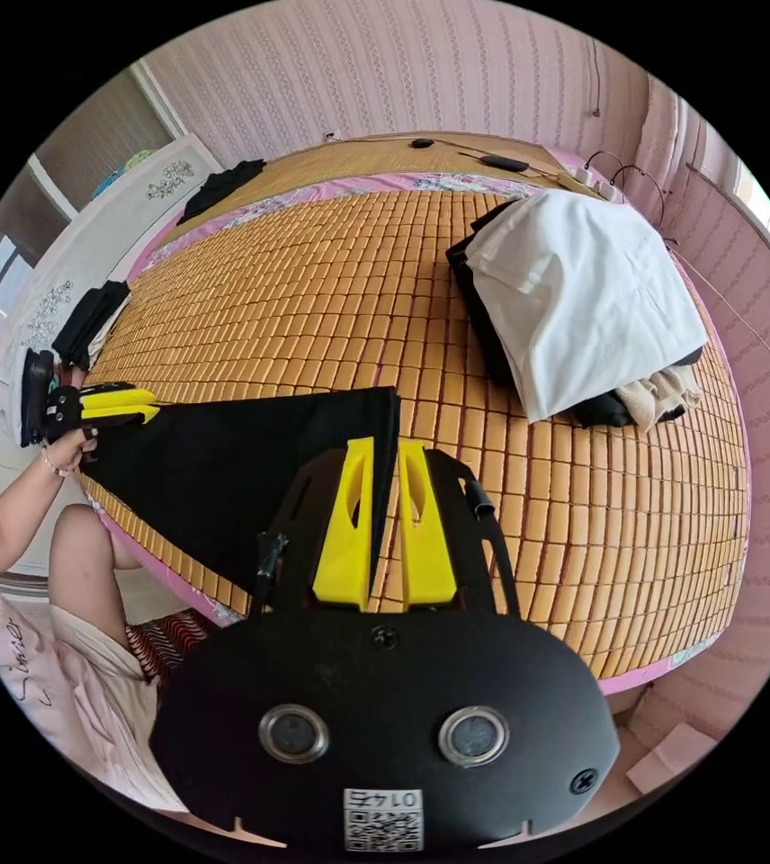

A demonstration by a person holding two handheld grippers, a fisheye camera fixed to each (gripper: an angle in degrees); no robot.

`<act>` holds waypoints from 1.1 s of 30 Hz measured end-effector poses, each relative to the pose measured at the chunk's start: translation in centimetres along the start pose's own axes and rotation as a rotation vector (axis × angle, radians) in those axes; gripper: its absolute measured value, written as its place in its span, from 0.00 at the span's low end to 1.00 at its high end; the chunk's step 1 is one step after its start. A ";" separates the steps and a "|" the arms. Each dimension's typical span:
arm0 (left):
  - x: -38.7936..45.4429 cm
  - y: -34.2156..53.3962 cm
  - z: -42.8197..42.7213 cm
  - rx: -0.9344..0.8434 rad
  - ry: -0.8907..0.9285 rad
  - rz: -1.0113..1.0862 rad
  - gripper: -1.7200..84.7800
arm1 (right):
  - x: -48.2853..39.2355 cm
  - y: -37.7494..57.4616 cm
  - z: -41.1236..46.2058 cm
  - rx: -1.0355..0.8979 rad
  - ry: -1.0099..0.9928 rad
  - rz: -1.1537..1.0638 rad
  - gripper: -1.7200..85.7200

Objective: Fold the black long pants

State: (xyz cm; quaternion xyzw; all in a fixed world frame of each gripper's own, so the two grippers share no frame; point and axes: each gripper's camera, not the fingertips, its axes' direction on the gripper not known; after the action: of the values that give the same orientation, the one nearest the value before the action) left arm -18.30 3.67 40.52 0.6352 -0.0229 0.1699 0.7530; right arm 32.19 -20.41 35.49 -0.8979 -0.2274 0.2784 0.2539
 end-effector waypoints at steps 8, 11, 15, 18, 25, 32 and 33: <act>6.0 5.7 -3.3 0.066 0.120 0.152 0.08 | -7.3 9.7 2.1 -0.180 0.000 -0.120 0.01; 8.2 7.0 -1.0 0.004 0.112 0.184 0.08 | -8.1 11.6 4.8 -0.242 0.092 -0.121 0.01; 7.3 8.1 0.6 -0.009 0.158 0.122 0.08 | -8.7 11.8 4.8 -0.238 0.122 -0.102 0.01; 6.4 8.8 0.2 0.000 0.180 0.077 0.08 | -9.7 11.9 5.1 -0.217 0.168 -0.123 0.01; 4.9 11.9 -0.4 0.051 0.242 -0.004 0.08 | -11.6 11.7 7.1 -0.264 0.155 -0.096 0.01; 1.2 20.1 -4.7 0.166 0.214 -0.143 0.08 | -22.8 7.6 5.1 -0.102 0.146 -0.347 0.01; 0.6 21.5 -5.1 0.166 0.188 -0.173 0.08 | -25.5 6.3 5.5 -0.080 0.110 -0.404 0.01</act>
State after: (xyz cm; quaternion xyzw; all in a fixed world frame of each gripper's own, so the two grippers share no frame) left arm -24.77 11.64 60.08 0.6763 0.1168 0.1643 0.7085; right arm 11.55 -37.42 37.68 -0.8573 -0.3994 0.1634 0.2807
